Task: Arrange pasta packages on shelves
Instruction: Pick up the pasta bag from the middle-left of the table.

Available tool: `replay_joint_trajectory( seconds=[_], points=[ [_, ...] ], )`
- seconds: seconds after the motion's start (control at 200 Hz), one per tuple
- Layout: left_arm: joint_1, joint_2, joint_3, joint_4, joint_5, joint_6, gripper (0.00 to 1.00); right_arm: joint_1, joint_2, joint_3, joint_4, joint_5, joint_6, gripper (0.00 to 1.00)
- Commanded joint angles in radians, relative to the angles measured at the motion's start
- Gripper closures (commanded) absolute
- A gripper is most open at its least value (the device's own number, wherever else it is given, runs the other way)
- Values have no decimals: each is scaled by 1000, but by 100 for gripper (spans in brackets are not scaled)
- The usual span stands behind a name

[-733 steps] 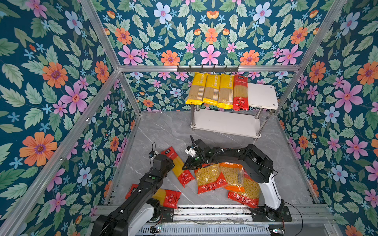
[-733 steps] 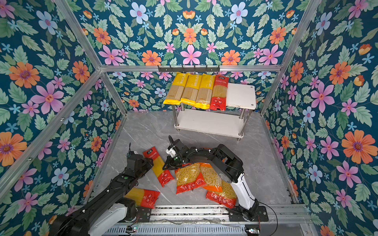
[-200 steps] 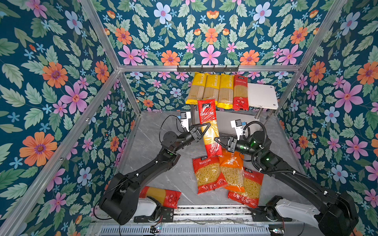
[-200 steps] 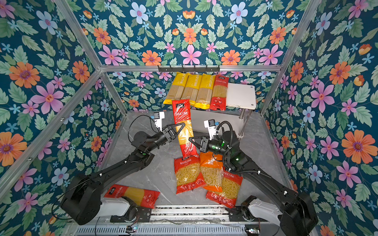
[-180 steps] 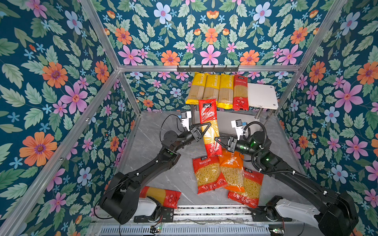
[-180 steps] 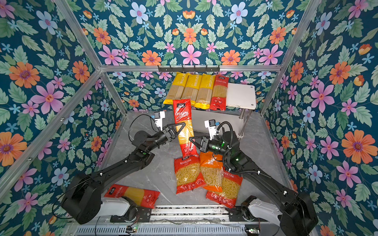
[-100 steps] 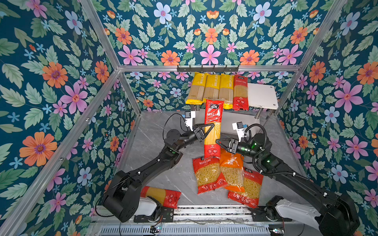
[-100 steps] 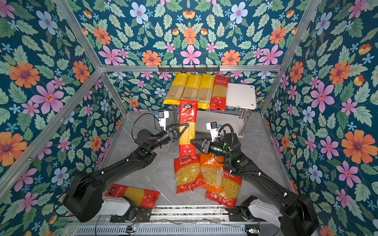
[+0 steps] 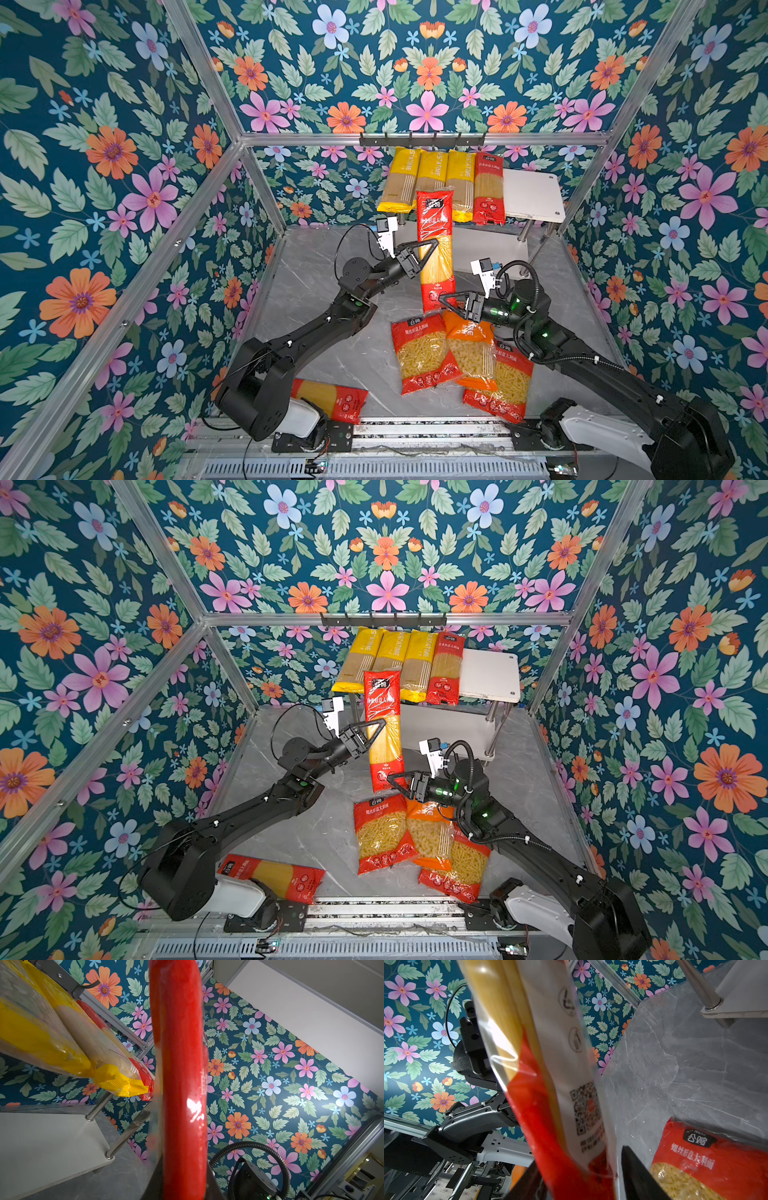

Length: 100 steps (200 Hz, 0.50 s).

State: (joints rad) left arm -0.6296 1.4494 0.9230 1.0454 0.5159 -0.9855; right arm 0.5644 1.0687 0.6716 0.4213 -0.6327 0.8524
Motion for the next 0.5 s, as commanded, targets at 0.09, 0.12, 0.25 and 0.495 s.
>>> replay_joint_trajectory(
  seconds=[0.09, 0.12, 0.25, 0.495],
  points=[
    [-7, 16, 34, 166, -51, -31, 95, -14, 35, 9, 208, -33, 70, 58],
    [-8, 19, 37, 166, -52, -33, 95, -16, 39, 11, 221, -35, 77, 62],
    [-8, 25, 42, 165, -55, -36, 92, -29, 45, 13, 270, -37, 108, 78],
    [-9, 22, 51, 130, -53, -28, 68, -79, 42, 54, 298, -75, 144, 92]
  ],
)
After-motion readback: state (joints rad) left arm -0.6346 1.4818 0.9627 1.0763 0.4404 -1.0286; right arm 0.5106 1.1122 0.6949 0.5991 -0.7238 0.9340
